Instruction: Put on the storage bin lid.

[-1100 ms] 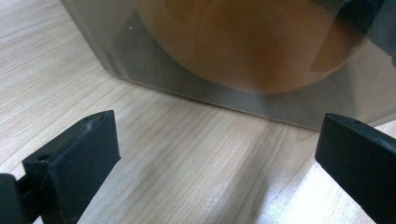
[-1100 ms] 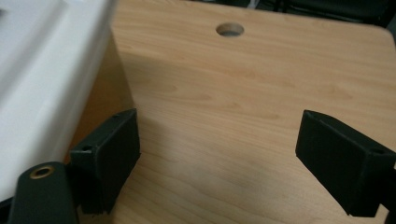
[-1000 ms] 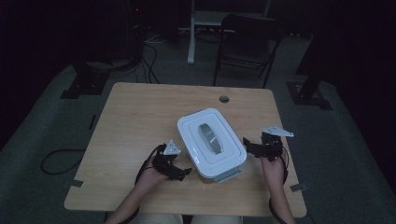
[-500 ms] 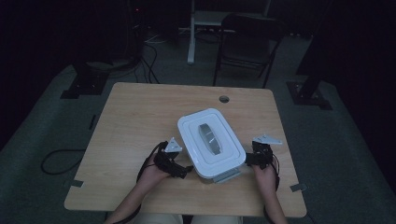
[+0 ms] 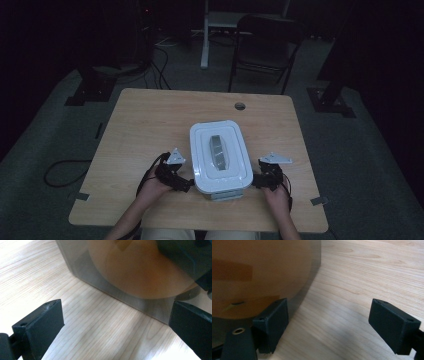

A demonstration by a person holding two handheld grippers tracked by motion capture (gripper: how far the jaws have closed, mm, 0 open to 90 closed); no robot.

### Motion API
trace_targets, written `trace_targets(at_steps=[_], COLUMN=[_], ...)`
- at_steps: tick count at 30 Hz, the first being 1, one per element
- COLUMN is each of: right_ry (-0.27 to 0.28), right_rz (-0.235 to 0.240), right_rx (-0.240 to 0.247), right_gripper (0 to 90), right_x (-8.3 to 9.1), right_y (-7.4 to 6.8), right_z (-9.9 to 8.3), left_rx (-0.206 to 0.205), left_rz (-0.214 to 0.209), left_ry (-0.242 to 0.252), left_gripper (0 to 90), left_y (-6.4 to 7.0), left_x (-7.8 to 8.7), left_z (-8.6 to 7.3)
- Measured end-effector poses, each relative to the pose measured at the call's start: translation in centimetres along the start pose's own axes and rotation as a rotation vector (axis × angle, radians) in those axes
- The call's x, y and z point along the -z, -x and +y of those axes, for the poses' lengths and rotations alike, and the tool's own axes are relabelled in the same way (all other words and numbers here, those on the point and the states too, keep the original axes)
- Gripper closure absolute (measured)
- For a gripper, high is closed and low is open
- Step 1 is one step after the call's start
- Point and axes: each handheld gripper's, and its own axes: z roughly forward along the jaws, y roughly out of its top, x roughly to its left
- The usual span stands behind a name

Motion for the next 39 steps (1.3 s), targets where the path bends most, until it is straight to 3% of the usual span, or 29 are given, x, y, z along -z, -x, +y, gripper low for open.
trace_targets(at_steps=[4,12,17,23,30,39], right_ry=[0.008,-0.016,-0.014,0.037,0.048,0.058], right_rz=[-0.018,0.040,0.057,0.032,-0.012,0.006], right_rx=[0.013,0.028,0.024,-0.011,-0.028,-0.045], right_gripper=[16.3,16.4,12.6,12.4,12.4,12.4], right_x=[0.2,-0.1,-0.4,-0.2,0.2,0.4], right_y=[-1.1,-1.9,-1.8,-1.0,-0.2,0.0], right_z=[-0.3,-0.8,-0.8,-0.8,-0.7,-0.6], left_rx=[0.003,0.026,0.040,0.060,0.069,0.077], left_rz=[0.011,0.028,0.040,0.061,0.078,0.081], left_ry=[-0.001,0.009,0.033,0.029,0.032,0.032], left_gripper=[0.4,0.4,0.4,0.4,0.4,0.4], left_y=[-0.3,-1.1,-1.6,-1.9,-2.1,-2.2], left_x=[0.4,1.2,1.2,0.9,1.2,2.0], left_z=[-0.4,-0.9,-1.2,-1.4,-1.5,-2.1])
